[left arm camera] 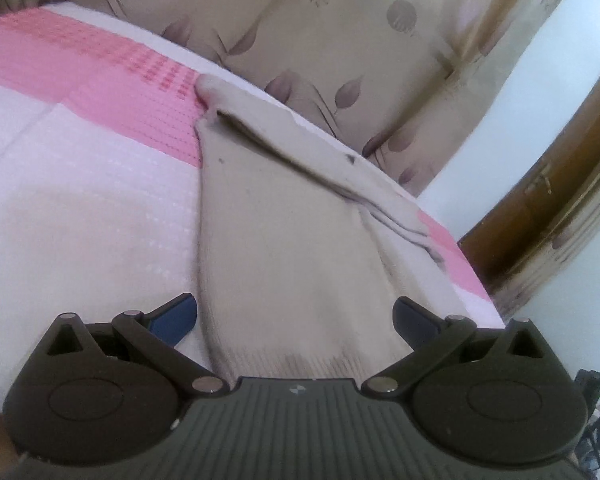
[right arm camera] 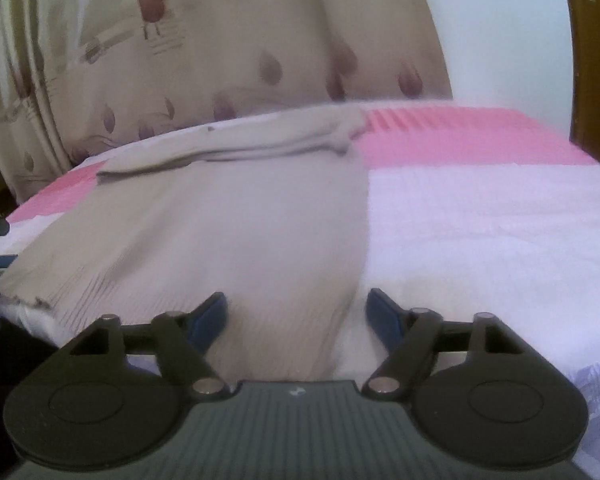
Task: Fold small clothes
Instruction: 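Grasp the hem with the right gripper while the left gripper grasps it too, lifting toward the collar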
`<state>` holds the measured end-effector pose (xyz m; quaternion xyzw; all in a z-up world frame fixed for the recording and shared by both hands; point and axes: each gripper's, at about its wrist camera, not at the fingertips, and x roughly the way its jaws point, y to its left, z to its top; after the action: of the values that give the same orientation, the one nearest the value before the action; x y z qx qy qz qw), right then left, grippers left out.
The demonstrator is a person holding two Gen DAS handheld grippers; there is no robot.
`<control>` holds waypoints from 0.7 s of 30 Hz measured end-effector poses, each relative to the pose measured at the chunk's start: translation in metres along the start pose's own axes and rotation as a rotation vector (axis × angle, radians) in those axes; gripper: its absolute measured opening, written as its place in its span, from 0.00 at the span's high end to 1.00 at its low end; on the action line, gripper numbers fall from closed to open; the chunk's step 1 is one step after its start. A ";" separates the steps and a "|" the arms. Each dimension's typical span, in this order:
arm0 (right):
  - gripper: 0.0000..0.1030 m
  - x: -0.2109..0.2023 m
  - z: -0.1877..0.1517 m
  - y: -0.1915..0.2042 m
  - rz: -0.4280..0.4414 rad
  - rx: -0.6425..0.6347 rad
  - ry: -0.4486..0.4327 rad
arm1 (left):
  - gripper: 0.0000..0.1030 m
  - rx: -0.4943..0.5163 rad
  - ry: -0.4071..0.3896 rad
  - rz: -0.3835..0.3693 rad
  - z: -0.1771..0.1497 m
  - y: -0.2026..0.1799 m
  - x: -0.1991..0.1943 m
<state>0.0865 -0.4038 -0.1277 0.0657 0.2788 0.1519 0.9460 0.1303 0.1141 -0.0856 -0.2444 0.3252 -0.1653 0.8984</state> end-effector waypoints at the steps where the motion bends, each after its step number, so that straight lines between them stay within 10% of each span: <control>1: 0.45 -0.002 -0.003 0.002 0.011 0.002 -0.003 | 0.04 0.009 -0.006 0.009 -0.003 -0.002 -0.002; 4: 0.64 -0.003 -0.005 0.005 0.036 0.019 -0.005 | 0.13 0.034 -0.002 0.019 -0.008 -0.004 -0.005; 9: 0.78 -0.005 -0.009 -0.007 0.076 0.151 -0.022 | 0.80 0.036 0.038 0.054 -0.010 -0.001 -0.008; 11: 0.81 -0.005 -0.009 -0.016 0.114 0.225 -0.018 | 0.88 -0.037 0.063 0.025 -0.010 0.010 -0.007; 16: 0.81 -0.004 -0.008 -0.027 0.153 0.313 0.005 | 0.76 -0.118 0.068 -0.008 -0.007 0.022 -0.010; 21: 0.76 0.000 -0.006 -0.030 0.163 0.358 0.028 | 0.24 -0.014 0.072 -0.050 -0.008 0.002 -0.009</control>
<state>0.0909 -0.4314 -0.1389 0.2533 0.3084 0.1770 0.8997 0.1186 0.1168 -0.0877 -0.2525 0.3522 -0.1939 0.8801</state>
